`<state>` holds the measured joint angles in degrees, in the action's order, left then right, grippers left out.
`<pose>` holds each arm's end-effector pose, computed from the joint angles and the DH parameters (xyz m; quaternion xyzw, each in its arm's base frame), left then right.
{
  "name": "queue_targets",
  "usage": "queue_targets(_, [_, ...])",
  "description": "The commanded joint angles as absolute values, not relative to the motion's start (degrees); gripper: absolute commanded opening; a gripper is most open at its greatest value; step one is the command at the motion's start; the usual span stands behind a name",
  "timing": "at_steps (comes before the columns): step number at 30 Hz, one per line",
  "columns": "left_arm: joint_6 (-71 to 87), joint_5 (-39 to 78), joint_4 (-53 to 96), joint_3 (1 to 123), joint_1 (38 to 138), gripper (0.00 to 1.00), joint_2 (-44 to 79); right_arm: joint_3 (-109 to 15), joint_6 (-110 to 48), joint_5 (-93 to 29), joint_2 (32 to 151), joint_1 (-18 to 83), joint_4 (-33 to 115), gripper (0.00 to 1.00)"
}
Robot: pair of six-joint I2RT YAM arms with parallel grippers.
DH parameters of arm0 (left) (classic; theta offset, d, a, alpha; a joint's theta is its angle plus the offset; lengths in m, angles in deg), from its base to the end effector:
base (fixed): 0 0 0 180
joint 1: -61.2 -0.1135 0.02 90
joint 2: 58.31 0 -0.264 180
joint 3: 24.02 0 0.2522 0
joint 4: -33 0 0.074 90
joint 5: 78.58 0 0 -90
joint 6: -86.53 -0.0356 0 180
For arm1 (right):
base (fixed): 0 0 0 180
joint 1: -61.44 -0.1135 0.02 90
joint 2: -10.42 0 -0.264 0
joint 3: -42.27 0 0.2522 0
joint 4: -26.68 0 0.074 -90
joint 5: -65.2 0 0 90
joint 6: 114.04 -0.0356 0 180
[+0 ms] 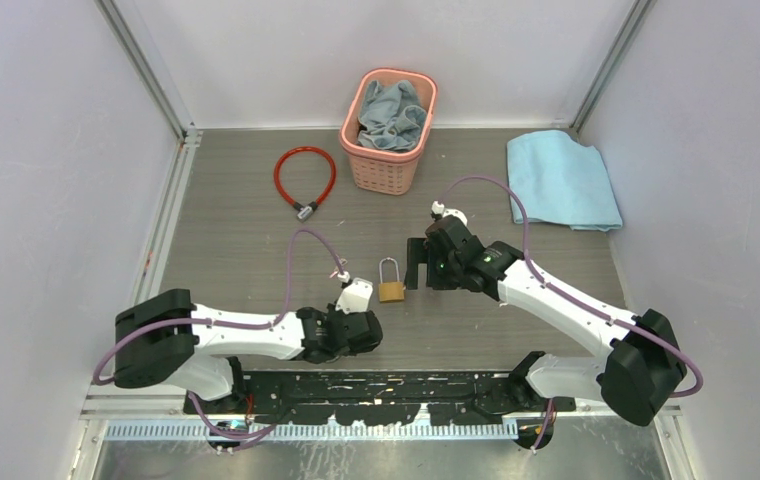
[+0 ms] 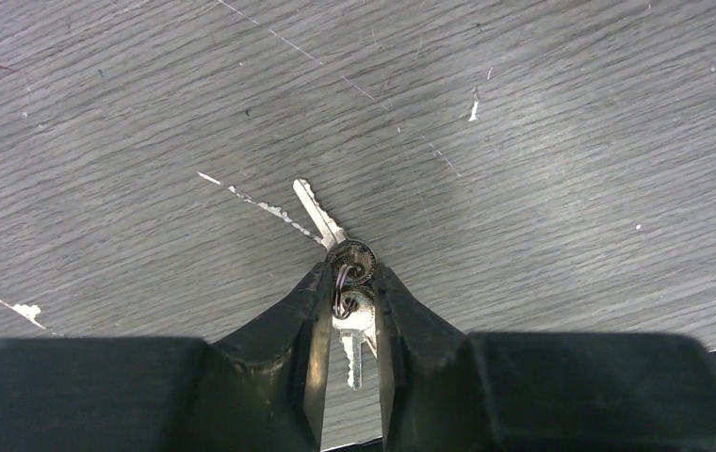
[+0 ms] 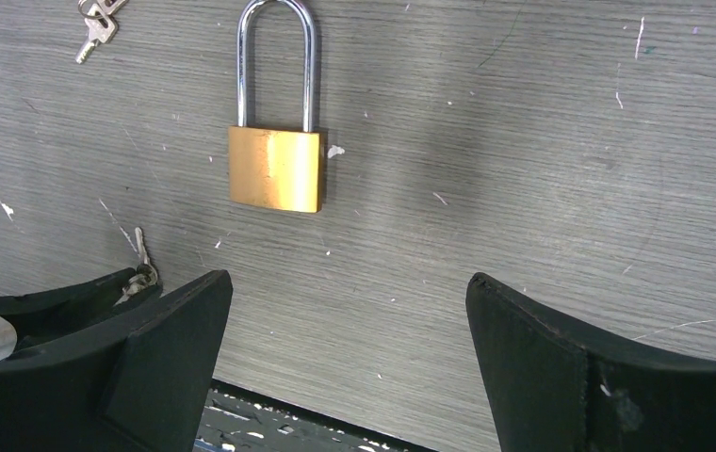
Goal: Unlock with the key
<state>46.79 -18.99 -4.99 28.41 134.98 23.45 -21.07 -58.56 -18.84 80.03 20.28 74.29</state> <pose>0.0850 -0.2277 0.1546 0.1423 0.9368 -0.0469 0.3161 0.1855 0.1573 0.2450 -0.0389 0.9488 0.1509 0.2748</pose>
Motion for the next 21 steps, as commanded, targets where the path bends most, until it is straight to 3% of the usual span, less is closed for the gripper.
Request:
queue_targets(1, [47.5, -20.6, -8.0, 26.8, 135.0, 0.22, 24.4, -21.2, -57.9, -18.0, 77.9, 20.2, 72.3, 1.0])
queue_targets(8, [45.6, -19.1, -5.7, 26.1, 133.8, 0.09, 25.1, -21.8, -58.0, -18.4, 78.6, 20.1, 71.9, 1.0])
queue_targets(21, [38.1, -14.6, 3.5, 20.5, 133.8, 0.06, 16.3, -22.1, -58.4, -18.8, 77.4, 20.2, 73.1, 1.0])
